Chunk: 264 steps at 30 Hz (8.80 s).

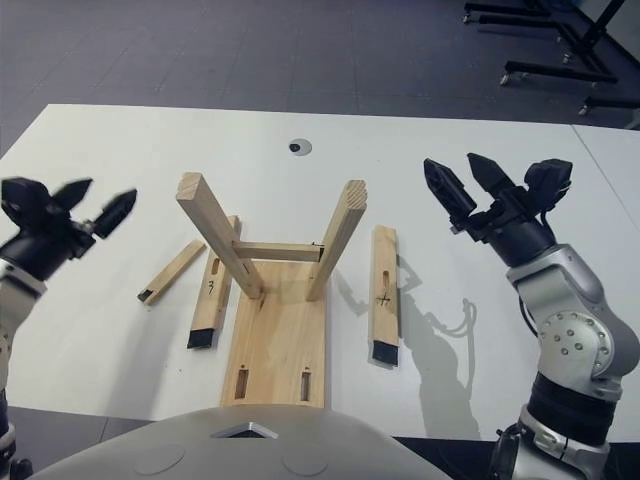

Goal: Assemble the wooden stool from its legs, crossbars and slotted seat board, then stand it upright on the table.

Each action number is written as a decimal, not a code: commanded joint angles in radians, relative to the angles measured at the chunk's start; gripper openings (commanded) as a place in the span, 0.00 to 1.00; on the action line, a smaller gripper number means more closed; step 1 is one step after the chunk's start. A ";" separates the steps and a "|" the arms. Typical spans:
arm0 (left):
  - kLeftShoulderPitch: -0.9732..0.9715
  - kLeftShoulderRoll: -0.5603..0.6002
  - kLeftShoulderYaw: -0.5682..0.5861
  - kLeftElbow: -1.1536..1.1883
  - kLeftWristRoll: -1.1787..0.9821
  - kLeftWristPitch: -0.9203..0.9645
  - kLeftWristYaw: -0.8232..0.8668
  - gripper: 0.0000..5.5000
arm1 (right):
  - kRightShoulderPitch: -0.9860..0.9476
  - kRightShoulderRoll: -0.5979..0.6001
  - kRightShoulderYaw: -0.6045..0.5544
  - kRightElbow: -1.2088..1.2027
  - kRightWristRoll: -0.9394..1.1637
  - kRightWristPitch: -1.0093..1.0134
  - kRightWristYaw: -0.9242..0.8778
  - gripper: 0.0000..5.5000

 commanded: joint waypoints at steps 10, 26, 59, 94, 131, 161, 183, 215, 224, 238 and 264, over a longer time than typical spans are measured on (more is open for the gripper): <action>0.144 0.013 -0.194 0.153 0.239 -0.039 -0.056 0.77 | -0.044 0.028 0.017 0.001 0.077 0.009 -0.069 0.98; 0.129 0.051 -0.235 0.196 0.241 0.130 -0.120 0.55 | -0.102 0.013 0.036 -0.004 0.193 0.028 -0.078 0.98; -0.677 -0.041 -0.277 0.244 0.444 -0.615 -0.126 0.23 | -0.594 0.078 0.138 -0.001 0.614 -0.009 -0.369 0.98; -0.714 -0.162 -0.483 0.137 0.469 -0.562 -0.225 0.23 | -0.547 0.320 0.360 -0.061 0.513 -0.083 -0.365 0.26; -0.712 -0.166 -0.439 0.150 0.442 -0.482 -0.211 0.75 | -0.575 0.294 0.337 -0.063 0.331 -0.151 -0.344 0.07; -0.614 -0.195 -0.122 -0.044 0.616 -0.250 0.198 0.98 | 0.377 0.039 0.266 -0.490 -0.260 0.047 -0.547 0.07; -0.665 -0.164 -0.170 -0.012 0.622 -0.268 0.158 0.98 | 0.342 0.226 0.353 -0.511 -0.463 0.011 -0.567 0.07; -0.786 -0.125 -0.228 0.106 0.592 -0.308 0.064 0.98 | 0.462 0.463 0.536 -0.312 -0.771 -0.260 -0.569 0.07; -0.761 -0.126 -0.221 0.085 0.600 -0.299 0.070 0.98 | 0.518 0.457 0.560 -0.357 -0.798 -0.264 -0.548 0.07; -0.723 -0.123 -0.221 0.064 0.615 -0.298 0.077 0.98 | 0.468 0.460 0.581 -0.440 -0.822 -0.211 -0.541 0.07; -0.685 -0.123 -0.223 0.033 0.642 -0.310 0.100 0.98 | 0.543 0.447 0.488 -0.387 -0.787 -0.271 -0.459 0.07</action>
